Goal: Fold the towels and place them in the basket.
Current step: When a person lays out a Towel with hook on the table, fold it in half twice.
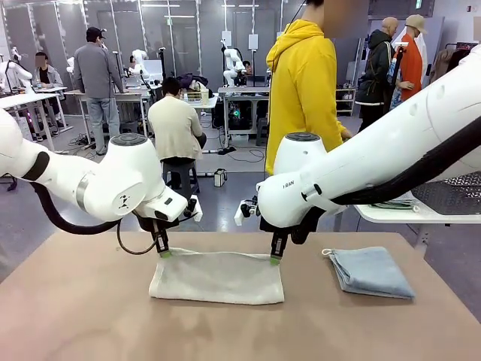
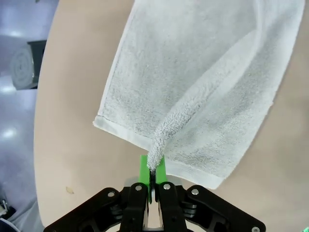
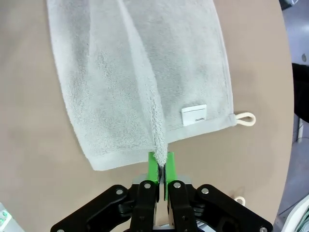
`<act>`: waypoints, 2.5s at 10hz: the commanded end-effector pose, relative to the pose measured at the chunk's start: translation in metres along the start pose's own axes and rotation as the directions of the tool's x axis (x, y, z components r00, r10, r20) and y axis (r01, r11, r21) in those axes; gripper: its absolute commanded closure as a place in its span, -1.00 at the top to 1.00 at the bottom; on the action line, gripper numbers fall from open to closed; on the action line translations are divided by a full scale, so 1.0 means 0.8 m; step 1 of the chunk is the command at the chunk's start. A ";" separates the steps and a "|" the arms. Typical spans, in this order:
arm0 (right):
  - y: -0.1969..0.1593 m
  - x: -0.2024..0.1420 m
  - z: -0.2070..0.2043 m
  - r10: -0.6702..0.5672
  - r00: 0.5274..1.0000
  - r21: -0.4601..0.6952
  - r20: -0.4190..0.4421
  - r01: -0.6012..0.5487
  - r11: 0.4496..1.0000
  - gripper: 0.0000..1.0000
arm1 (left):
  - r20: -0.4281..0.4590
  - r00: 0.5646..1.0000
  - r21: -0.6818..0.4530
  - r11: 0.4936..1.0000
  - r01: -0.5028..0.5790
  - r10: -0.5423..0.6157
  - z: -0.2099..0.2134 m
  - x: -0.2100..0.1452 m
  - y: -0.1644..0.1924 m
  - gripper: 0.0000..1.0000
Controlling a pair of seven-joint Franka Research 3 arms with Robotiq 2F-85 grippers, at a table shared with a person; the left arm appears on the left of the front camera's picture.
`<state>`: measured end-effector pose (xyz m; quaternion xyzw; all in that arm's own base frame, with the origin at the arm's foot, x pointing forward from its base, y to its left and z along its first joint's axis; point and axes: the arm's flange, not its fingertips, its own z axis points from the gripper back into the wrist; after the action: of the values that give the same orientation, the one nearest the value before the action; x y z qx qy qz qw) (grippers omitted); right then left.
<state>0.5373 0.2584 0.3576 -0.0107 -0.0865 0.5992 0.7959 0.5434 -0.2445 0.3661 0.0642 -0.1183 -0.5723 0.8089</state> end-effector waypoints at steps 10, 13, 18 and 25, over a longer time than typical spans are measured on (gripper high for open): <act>-0.012 0.015 -0.023 -0.076 0.993 -0.165 -0.088 0.060 0.984 -1.00 | -0.037 0.997 -0.017 0.998 -0.063 0.062 -0.026 0.007 0.024 -1.00; -0.013 0.018 -0.028 -0.074 0.994 -0.162 -0.083 0.060 0.985 -0.87 | -0.037 0.997 -0.017 0.998 -0.063 0.062 -0.026 0.007 0.024 -1.00; -0.037 0.026 -0.030 -0.071 0.996 -0.124 -0.058 0.063 0.990 -0.87 | -0.018 0.997 -0.057 0.996 -0.070 0.069 -0.030 0.004 0.042 -0.89; -0.048 0.007 -0.062 -0.116 0.993 -0.163 -0.034 0.109 0.981 -0.58 | 0.022 0.994 -0.024 0.994 -0.108 0.108 -0.054 -0.011 0.057 -0.46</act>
<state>0.5811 0.2666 0.3197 -0.0803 -0.1069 0.5529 0.8224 0.5878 -0.2295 0.3355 0.0492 -0.1061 -0.5323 0.8385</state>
